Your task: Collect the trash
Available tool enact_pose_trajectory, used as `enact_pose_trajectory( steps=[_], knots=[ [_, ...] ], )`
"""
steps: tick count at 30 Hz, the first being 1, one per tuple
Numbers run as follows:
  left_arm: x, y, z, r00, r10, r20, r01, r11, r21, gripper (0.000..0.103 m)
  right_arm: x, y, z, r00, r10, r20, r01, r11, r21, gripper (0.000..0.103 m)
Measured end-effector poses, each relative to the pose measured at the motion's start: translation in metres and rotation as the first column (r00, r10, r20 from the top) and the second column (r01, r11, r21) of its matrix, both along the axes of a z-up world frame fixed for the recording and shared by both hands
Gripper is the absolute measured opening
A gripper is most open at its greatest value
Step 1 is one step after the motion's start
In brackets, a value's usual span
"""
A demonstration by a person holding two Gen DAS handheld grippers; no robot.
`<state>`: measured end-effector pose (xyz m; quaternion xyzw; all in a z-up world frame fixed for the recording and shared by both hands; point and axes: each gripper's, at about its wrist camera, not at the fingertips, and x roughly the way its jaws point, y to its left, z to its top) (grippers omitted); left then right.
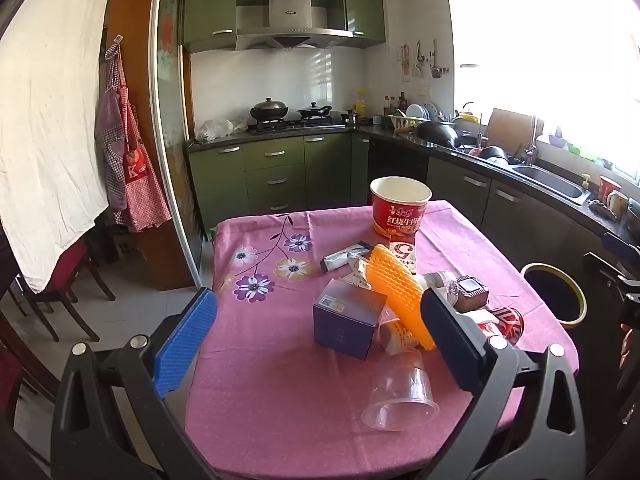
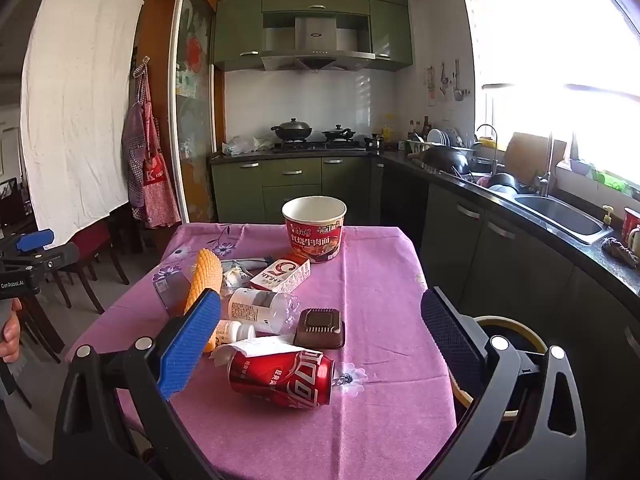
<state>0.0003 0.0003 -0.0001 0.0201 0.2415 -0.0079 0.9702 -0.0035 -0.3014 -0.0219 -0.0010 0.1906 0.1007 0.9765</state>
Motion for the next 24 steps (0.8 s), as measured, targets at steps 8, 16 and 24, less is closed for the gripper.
enact_pose_trajectory(
  steps=[8,16,24],
  knots=[
    [-0.002,0.002,0.000,1.000,-0.020,0.000,0.020,1.000,-0.008,0.097,-0.001,0.001,0.000,1.000,0.002,0.000,-0.002,1.000,-0.005,0.099],
    [0.005,0.000,-0.002,1.000,-0.012,-0.002,0.012,1.000,0.003,0.097,0.002,-0.001,-0.002,1.000,-0.002,-0.001,0.002,1.000,-0.007,0.099],
    [0.001,-0.006,0.000,1.000,-0.022,-0.005,0.022,1.000,0.009,0.097,0.002,-0.001,-0.005,1.000,-0.005,-0.003,0.005,1.000,-0.008,0.099]
  ],
)
